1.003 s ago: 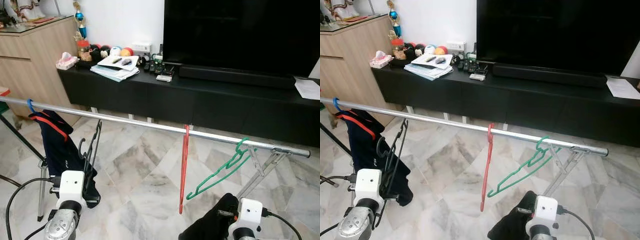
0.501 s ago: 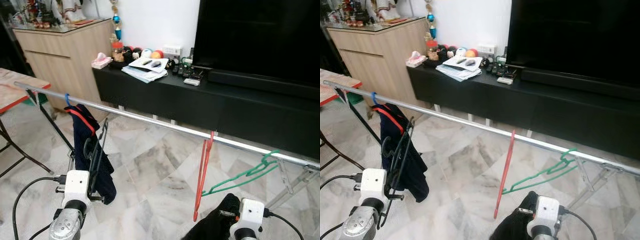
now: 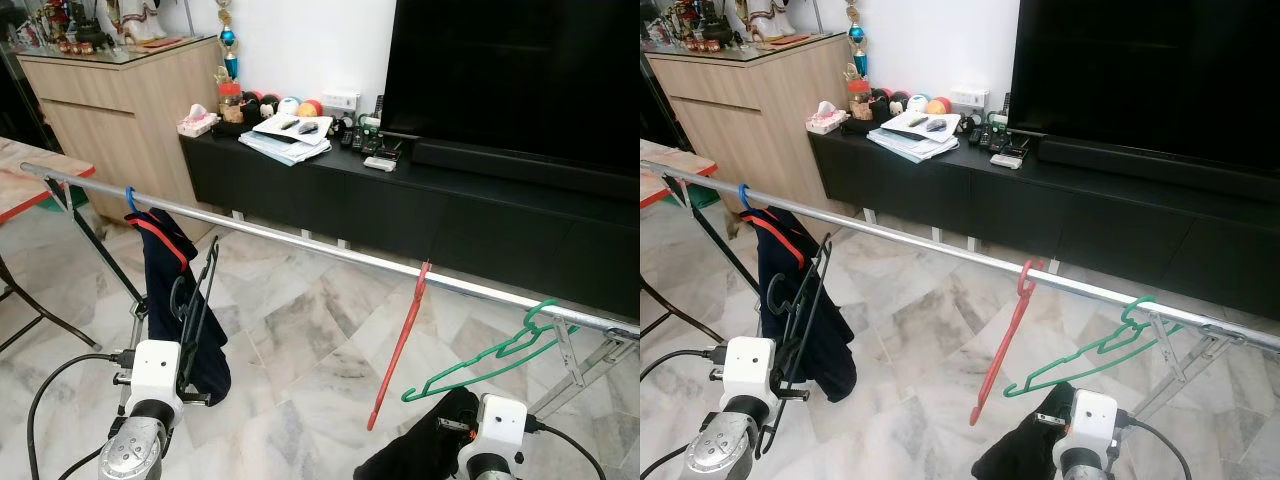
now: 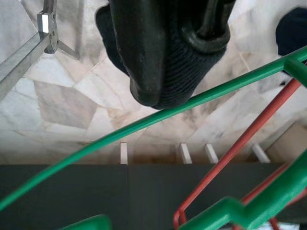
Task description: Hang hanger
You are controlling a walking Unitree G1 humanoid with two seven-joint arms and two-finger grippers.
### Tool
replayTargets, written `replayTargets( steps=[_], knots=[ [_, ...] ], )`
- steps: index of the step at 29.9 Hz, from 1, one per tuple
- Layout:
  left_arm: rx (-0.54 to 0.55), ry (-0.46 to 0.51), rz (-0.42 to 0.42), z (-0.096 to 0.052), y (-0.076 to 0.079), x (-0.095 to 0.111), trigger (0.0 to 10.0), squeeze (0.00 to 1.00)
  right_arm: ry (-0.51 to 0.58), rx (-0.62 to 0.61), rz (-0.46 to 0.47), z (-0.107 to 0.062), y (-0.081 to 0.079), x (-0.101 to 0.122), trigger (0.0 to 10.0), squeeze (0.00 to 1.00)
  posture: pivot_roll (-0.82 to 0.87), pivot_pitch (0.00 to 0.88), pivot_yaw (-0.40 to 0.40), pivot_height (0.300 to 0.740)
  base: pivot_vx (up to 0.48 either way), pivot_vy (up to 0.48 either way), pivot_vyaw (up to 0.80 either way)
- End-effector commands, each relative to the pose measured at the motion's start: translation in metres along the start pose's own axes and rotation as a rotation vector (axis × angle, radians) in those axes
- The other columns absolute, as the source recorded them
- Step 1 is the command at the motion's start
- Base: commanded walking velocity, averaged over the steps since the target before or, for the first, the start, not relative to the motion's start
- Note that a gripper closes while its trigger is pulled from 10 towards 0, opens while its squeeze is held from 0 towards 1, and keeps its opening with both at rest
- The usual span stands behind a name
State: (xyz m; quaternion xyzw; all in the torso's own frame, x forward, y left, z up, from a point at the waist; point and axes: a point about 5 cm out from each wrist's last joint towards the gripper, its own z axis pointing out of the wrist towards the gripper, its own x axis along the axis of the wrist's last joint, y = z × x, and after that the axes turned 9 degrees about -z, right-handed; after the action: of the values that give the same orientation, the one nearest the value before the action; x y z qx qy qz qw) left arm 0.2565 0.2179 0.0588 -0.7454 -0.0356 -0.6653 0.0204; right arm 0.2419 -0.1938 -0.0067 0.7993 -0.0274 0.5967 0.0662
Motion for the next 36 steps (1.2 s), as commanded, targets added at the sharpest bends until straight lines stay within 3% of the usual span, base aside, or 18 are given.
replayTargets(
  steps=[1,9,27,36],
  knots=[
    [-0.008,0.019,-0.002,0.0022,-0.0003,0.0061,10.0,0.0,0.009,-0.012,0.013,0.0019,0.0006,0.004,10.0,0.0,0.0,0.015,0.012,0.74,0.0,0.0,-0.8],
    [-0.011,0.019,0.002,0.0016,0.0003,0.0058,10.0,0.0,0.012,-0.012,0.009,0.003,0.0005,0.0054,10.0,0.0,0.01,0.026,0.009,0.74,0.0,0.0,-0.76],
    [-0.008,0.017,-0.001,0.001,-0.0007,0.0061,10.0,0.0,0.021,-0.003,0.008,0.004,-0.0043,0.0078,10.0,0.0,0.01,0.034,0.01,0.74,0.0,0.0,0.0],
    [-0.011,0.016,-0.007,0.0009,0.0003,0.0052,10.0,0.0,0.023,-0.003,0.01,0.0042,-0.0045,0.0083,10.0,0.0,0.01,0.036,0.01,0.74,-0.26,0.0,0.0]
  ],
)
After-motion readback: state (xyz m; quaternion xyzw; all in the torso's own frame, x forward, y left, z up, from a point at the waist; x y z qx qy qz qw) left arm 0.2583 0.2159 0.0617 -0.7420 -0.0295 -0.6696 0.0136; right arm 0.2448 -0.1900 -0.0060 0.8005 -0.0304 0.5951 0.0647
